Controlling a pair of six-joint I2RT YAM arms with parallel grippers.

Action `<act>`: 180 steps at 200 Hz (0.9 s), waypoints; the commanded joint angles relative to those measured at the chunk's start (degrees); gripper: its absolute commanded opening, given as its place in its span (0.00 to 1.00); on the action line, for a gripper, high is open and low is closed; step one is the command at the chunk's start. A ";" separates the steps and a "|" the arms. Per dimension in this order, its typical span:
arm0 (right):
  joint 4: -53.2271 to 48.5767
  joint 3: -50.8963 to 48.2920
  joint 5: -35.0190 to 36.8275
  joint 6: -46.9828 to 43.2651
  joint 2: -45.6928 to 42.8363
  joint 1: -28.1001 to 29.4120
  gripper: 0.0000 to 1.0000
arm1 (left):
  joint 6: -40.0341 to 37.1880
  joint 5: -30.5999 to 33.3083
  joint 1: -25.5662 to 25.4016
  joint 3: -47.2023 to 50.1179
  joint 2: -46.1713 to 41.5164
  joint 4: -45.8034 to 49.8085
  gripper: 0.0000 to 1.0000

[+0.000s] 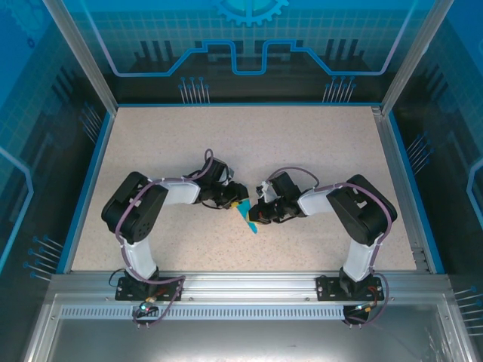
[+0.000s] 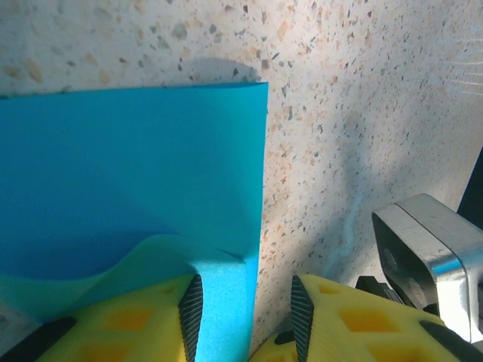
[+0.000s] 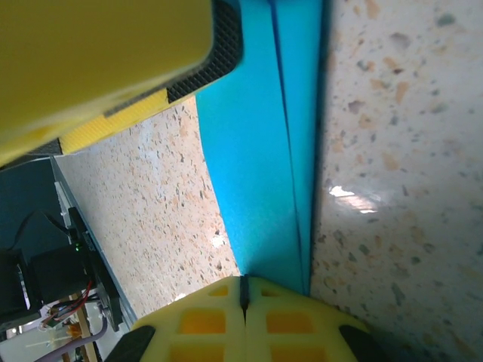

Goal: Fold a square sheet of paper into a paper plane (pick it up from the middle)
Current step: Fold the wing for the fifth time at the center of the table.

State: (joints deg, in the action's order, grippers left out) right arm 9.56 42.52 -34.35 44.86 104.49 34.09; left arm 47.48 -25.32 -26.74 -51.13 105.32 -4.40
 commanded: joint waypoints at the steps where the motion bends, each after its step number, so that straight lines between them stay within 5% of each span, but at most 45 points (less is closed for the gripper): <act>1: -14.29 -2.97 6.22 -3.27 2.68 -0.06 0.00 | -3.83 4.98 3.70 -1.09 3.70 0.74 0.40; 85: -16.93 -1.69 5.93 -5.61 3.32 -0.09 0.00 | -10.39 2.40 9.12 -6.82 5.59 5.75 0.41; 180: -17.35 11.12 10.89 -2.27 -5.49 5.59 0.00 | 0.06 1.04 4.96 -2.09 3.61 3.58 0.42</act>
State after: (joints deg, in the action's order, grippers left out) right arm -6.31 48.36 -26.83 41.10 99.35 36.93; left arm 43.22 -25.93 -19.03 -56.60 109.06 -3.18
